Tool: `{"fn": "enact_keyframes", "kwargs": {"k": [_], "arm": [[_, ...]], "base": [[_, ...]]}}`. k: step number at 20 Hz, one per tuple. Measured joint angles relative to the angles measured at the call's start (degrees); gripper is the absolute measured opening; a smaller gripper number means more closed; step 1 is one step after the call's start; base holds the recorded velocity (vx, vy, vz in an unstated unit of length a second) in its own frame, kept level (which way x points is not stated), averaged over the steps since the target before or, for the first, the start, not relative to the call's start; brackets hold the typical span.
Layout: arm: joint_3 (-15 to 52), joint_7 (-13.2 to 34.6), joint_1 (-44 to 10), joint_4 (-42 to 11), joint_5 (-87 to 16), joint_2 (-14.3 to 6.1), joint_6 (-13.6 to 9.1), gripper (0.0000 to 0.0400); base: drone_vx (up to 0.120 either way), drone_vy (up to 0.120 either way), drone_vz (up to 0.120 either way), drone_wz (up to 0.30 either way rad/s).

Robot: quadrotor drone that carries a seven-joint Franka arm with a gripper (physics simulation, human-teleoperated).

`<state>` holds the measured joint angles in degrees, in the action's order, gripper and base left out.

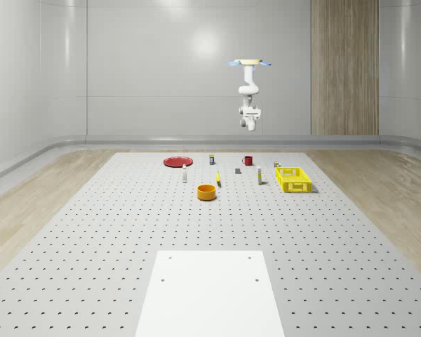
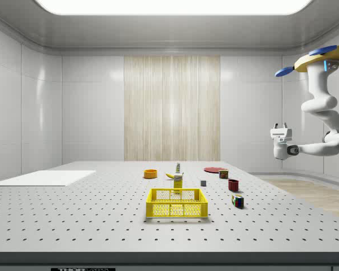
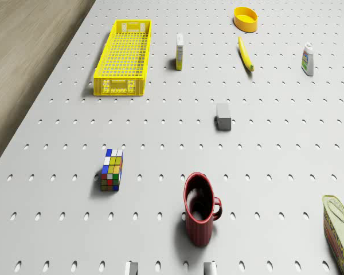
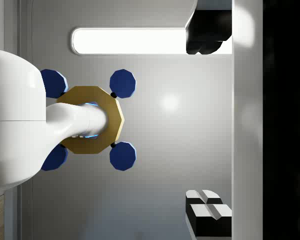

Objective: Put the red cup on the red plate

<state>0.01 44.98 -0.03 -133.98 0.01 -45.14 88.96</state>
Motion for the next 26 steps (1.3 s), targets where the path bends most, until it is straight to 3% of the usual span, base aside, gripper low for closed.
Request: {"fn": "enact_keyframes", "kwargs": {"k": [4, 8, 12, 18, 26], "arm": [[0.06, -0.07, -0.11, 4.85, 0.04, 0.72, -3.95, 0.0400], [0.11, -0.10, -0.19, 9.73, 0.07, 2.28, -7.08, 0.0400], [0.14, -0.13, -0.26, 13.51, 0.10, 3.70, -9.27, 0.0400], [0.19, -0.16, -0.33, 16.21, 0.12, 4.71, -10.69, 0.0400], [0.23, -0.18, -0.39, 16.93, 0.14, 4.88, -10.90, 0.0400]], "base": [[0.000, -0.010, 0.000, 0.000], [0.010, -0.120, 0.000, 0.000], [0.120, -0.120, 0.000, 0.000], [0.120, -0.027, 0.000, 0.000], [0.120, 0.000, 0.000, 0.000]]}}
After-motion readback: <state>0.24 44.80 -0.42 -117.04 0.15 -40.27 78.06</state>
